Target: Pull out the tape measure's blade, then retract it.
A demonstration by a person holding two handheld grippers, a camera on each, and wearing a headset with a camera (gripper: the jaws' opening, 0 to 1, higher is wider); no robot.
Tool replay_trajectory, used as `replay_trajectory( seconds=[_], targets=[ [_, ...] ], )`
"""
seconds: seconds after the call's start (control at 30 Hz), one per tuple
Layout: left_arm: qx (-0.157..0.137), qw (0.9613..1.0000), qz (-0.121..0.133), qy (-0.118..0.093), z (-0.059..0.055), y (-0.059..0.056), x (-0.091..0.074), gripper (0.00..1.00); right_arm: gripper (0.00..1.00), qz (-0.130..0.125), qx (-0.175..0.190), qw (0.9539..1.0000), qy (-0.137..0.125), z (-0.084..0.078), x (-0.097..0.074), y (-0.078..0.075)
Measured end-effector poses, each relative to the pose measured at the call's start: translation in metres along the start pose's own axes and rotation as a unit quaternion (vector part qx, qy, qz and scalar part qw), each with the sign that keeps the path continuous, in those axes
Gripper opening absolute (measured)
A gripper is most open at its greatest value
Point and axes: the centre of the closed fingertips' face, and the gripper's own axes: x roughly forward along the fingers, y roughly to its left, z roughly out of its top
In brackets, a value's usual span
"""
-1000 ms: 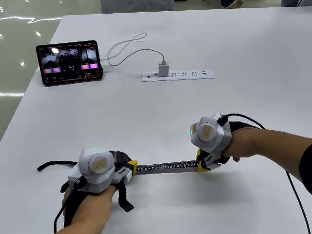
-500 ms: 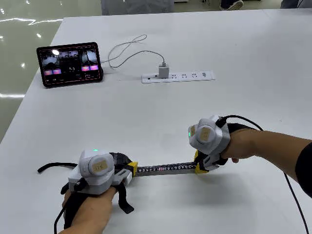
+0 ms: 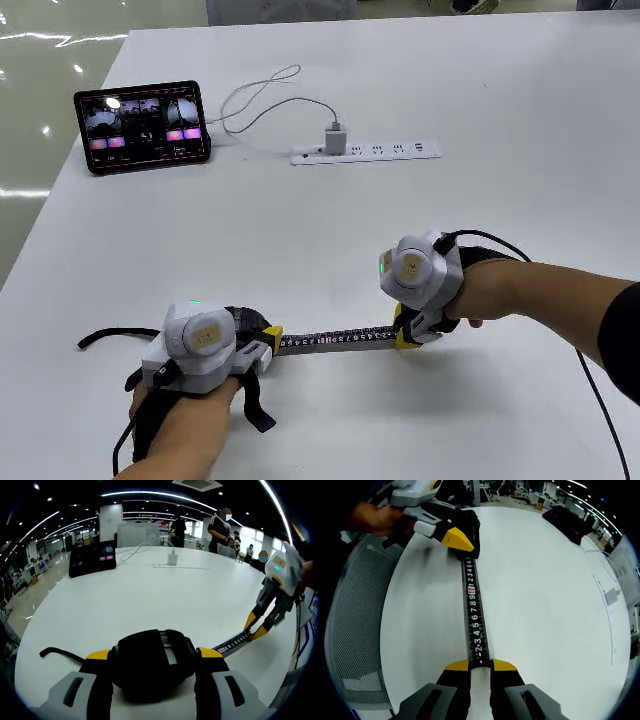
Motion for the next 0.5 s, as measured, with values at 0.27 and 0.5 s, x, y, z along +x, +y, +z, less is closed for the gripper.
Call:
replay_trajectory(
  seconds=[0.27,0.5],
  targets=[
    [-0.003,1.0,-0.001,-0.002,-0.0002,0.0003,-0.0004,0.61,0.1,0.001,0.0,1.0,0.0,0.0027,0.0002,0.0003],
    [-0.005,1.0,-0.002,-0.001,-0.0012,0.0003,0.0003,0.62,0.1,0.002,0.005,1.0,-0.003,0.0055,0.0017,0.0004]
  ],
)
